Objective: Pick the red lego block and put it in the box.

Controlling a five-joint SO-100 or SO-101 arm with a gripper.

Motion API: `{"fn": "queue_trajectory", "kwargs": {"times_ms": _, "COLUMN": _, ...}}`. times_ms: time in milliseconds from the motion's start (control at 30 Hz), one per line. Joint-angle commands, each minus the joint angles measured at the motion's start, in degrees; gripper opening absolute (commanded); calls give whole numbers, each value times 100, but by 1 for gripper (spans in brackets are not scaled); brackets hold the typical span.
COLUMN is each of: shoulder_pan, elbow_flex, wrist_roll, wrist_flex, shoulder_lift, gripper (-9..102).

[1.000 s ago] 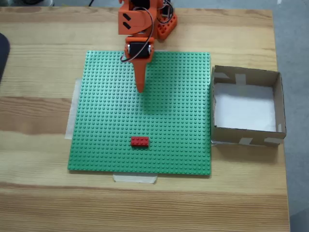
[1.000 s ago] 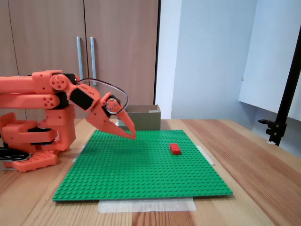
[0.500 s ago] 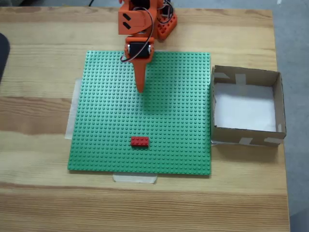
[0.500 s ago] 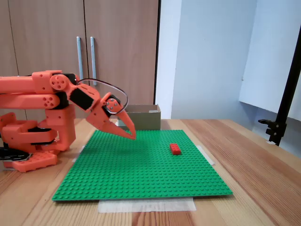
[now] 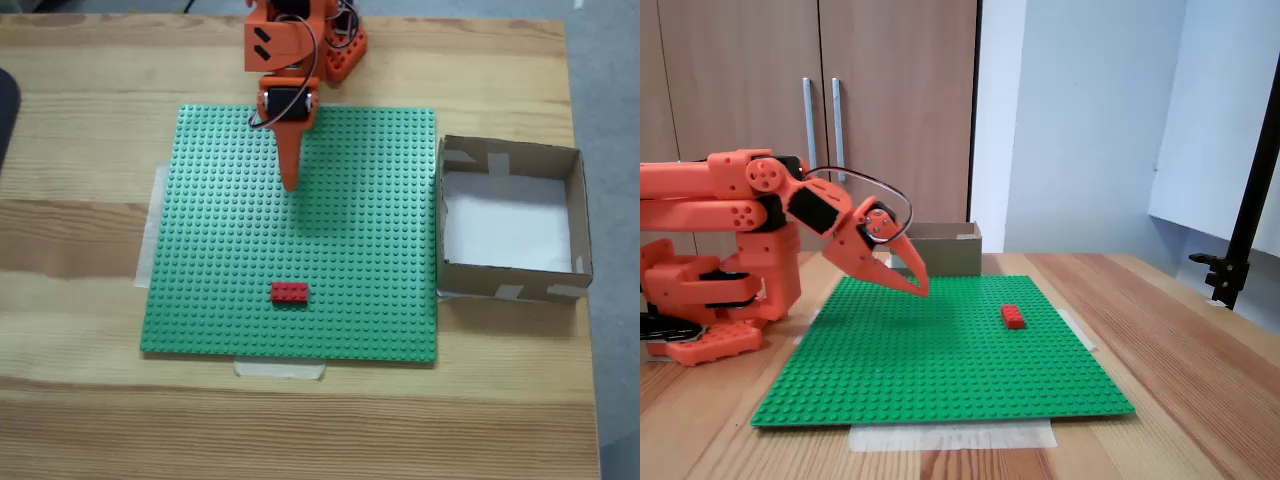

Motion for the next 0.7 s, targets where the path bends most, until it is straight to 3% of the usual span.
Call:
{"fn": "queue_trajectory", "kwargs": {"times_ms": 0, "shoulder_pan": 18, "elbow_flex": 97, "wrist_roll": -9, "wrist_flex": 26, "shoulder_lift": 26, "gripper": -1}}
{"fn": "queue_trajectory", "kwargs": {"times_ms": 667, "shoulder_pan": 97, "elbow_flex": -826, "wrist_roll": 44, "wrist_flex": 44, "shoulder_lift": -606, "gripper": -1}}
